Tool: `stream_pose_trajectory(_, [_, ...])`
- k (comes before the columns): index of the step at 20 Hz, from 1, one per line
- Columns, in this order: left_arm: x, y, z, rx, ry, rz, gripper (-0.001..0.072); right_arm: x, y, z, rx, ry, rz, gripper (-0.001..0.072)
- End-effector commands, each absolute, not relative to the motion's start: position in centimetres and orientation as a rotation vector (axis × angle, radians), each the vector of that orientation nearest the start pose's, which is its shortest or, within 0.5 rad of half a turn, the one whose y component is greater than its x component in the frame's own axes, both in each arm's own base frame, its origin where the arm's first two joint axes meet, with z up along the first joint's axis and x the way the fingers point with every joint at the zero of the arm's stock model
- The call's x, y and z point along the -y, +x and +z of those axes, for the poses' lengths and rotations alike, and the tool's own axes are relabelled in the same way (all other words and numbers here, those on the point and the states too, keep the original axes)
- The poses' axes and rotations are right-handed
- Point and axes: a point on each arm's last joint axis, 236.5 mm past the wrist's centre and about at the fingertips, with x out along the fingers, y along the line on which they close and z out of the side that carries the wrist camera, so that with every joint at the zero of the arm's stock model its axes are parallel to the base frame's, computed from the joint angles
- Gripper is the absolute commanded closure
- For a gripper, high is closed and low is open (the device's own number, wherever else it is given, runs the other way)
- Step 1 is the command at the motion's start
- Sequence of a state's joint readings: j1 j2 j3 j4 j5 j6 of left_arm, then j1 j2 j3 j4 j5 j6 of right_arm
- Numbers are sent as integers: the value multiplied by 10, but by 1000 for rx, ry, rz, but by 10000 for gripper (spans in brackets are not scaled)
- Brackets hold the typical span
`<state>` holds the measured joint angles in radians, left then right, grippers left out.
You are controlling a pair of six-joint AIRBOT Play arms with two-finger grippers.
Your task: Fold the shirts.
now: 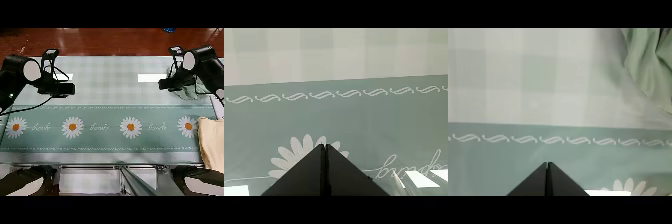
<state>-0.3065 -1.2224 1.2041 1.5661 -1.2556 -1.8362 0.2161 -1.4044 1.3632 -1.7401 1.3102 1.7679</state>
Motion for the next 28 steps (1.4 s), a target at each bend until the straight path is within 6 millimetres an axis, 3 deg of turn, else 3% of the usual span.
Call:
stream_pose_trajectory(1, [115,361,41,-1247,-45,-103,683,-54,437,37,-1150,-128,-31,689])
stream_pose_trajectory(2, [116,368,41,-1222,-47,-105,681,-47,456,47,-1063,-171,-45,622])
stream_pose_trajectory(3, [115,377,42,-1188,-39,-103,618,-35,473,60,-977,-228,-82,373])
stream_pose_trajectory(4, [115,386,42,-1156,-35,-103,408,-20,489,75,-890,-294,-119,300])
stream_pose_trajectory(5, [117,392,40,-1140,-36,-105,369,-1,505,91,-804,-331,-175,300])
stream_pose_trajectory(7, [116,395,31,-1155,-25,-98,369,50,521,105,-715,-296,-297,301])
stream_pose_trajectory(10, [107,398,21,-1169,22,-75,369,137,524,97,-691,-93,-455,303])
stream_pose_trajectory(13, [98,402,13,-1179,66,-50,369,199,522,69,-738,59,-518,303])
stream_pose_trajectory(15, [99,402,5,-1197,71,-48,368,212,529,38,-794,125,-479,303])
stream_pose_trajectory(20, [93,386,-18,-1307,49,10,367,213,541,-47,-947,190,-443,303])
stream_pose_trajectory(23, [88,375,-22,-1361,61,29,368,203,529,-89,-1051,247,-436,304])
stream_pose_trajectory(25, [80,369,-20,-1389,70,40,368,200,519,-102,-1112,250,-440,308])
stream_pose_trajectory(26, [73,365,-17,-1403,69,49,368,199,514,-105,-1137,248,-438,380])
stream_pose_trajectory(28, [63,353,-6,-1428,109,25,368,193,505,-107,-1186,237,-416,662])
